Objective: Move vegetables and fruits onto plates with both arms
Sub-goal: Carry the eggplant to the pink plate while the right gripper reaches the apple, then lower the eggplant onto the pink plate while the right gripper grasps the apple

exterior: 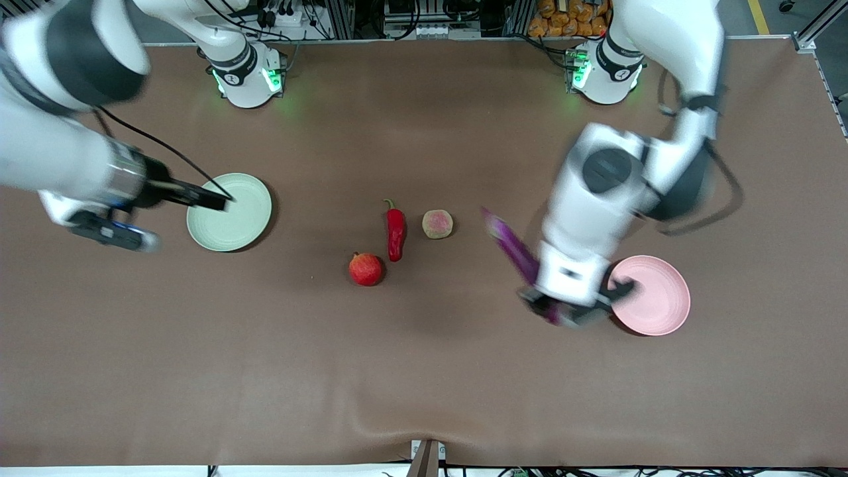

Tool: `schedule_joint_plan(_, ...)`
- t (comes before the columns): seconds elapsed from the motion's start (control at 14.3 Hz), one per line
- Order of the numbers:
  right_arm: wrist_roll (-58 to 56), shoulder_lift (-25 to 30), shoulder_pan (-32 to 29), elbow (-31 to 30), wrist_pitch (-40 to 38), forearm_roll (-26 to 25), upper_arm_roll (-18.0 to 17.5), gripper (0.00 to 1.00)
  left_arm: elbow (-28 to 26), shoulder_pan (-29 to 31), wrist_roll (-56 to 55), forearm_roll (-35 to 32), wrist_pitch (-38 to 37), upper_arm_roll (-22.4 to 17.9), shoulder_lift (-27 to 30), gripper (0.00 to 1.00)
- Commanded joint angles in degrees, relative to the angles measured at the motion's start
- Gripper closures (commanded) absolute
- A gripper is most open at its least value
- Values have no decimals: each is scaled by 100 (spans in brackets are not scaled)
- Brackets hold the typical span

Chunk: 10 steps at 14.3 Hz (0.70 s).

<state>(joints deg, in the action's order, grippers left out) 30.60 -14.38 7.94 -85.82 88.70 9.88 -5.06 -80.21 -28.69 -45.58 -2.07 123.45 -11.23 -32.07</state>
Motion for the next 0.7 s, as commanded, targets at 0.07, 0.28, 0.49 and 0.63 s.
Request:
schedule_joint_plan(0.07,981,-854,636,109,1040,128,40,0,14,1012,1346,-21,91,86,-387,100)
schedule_joint_plan(0.28,1982,-1390,1216,101,1946,102,40,0,-21,1471,2699,-21,91,86,-606,100)
schedule_joint_plan(0.49,2556,-2049,1631,92,2763,31,66,0,-30,1744,3853,-231,91,86,-844,100)
schedule_joint_plan(0.63,2696,-2314,1832,48,3099,-135,92,0,-126,1744,3872,-486,152,86,-975,100)
